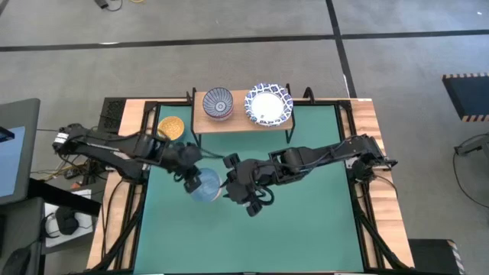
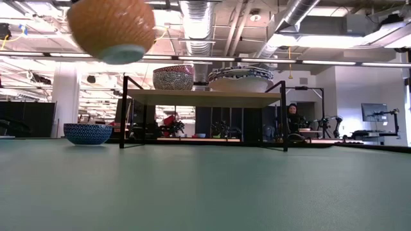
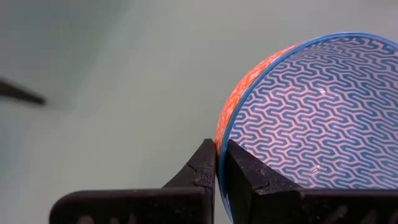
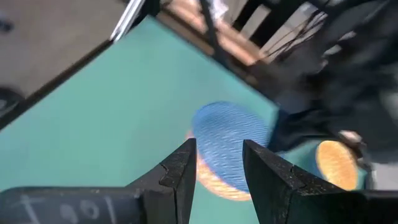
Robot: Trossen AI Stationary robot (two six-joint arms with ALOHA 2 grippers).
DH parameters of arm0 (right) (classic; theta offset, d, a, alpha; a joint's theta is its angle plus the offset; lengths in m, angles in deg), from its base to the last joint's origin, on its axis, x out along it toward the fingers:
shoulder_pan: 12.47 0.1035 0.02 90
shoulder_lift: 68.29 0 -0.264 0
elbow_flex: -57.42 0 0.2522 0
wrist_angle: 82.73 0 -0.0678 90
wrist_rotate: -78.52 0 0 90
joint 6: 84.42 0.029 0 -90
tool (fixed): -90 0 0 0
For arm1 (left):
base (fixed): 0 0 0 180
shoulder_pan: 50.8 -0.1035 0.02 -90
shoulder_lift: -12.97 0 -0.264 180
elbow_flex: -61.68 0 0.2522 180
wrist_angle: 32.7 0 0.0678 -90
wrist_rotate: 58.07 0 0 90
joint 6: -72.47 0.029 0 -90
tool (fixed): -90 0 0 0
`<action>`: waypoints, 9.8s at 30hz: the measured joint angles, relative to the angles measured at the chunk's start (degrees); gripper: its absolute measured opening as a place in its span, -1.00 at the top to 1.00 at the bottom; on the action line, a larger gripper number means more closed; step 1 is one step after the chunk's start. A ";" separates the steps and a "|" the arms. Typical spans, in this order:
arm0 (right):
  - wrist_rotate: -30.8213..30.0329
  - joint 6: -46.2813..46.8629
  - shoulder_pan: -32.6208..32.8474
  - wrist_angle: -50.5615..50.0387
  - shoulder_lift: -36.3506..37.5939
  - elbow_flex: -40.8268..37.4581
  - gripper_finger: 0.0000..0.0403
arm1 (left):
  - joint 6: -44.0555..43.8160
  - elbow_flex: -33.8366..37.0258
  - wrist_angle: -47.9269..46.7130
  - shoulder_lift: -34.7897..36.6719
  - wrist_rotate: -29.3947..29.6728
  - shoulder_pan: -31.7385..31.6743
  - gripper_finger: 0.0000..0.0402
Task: Place and stack bowls onto a shelf
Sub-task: Stack the blue bowl on top of the patterned blue bowl on the shelf, then stack the yellow bowl on top of the blue bowl on the shelf
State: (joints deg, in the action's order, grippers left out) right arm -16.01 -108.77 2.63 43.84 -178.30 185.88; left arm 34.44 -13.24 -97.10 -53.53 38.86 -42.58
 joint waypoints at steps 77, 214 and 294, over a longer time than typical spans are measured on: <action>-16.67 62.98 4.80 0.22 0.04 -27.61 0.18 | 10.78 10.59 24.50 -19.41 -14.11 -7.66 0.24; 3.05 30.42 -37.33 0.61 0.99 9.51 -0.17 | 9.96 34.27 11.87 16.62 27.56 -20.44 0.11; -1.47 37.97 -25.42 -15.66 6.27 9.46 -0.16 | 20.84 20.99 -3.15 -1.62 10.83 -20.78 0.10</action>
State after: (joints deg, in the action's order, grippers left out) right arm -17.48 -70.80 -22.78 28.17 -172.03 195.34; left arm 55.28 7.76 -100.25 -55.14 49.68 -63.36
